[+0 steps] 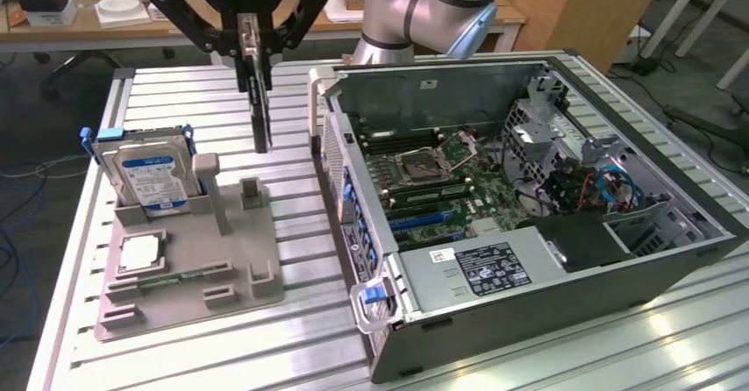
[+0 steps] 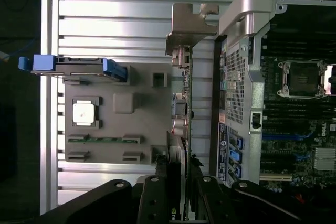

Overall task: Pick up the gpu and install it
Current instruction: 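Pick up the gpu and move the gpu toward the slot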

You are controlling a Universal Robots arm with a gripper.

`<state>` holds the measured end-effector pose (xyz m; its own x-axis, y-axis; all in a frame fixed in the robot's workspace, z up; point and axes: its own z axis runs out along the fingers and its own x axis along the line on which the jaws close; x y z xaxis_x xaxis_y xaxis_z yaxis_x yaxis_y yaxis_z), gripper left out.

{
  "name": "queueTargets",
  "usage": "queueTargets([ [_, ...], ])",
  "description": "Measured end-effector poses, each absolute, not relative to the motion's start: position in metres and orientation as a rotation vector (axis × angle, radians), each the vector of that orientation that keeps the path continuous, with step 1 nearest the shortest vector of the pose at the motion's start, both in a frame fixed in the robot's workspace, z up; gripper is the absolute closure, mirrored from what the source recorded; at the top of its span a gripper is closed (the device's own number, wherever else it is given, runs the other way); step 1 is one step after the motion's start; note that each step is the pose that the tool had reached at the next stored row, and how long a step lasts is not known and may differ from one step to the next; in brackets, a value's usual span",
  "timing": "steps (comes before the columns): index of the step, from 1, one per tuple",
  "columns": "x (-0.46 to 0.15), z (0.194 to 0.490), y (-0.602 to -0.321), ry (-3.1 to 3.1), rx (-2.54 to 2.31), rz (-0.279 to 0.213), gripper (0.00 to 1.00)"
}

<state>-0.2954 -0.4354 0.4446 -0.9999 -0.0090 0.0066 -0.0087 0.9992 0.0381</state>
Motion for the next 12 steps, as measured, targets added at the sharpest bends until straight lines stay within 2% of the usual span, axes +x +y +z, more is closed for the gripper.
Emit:
queueTargets([
  [12,-0.279,0.444,-0.435,-3.134,0.016,-0.06,0.74],
])
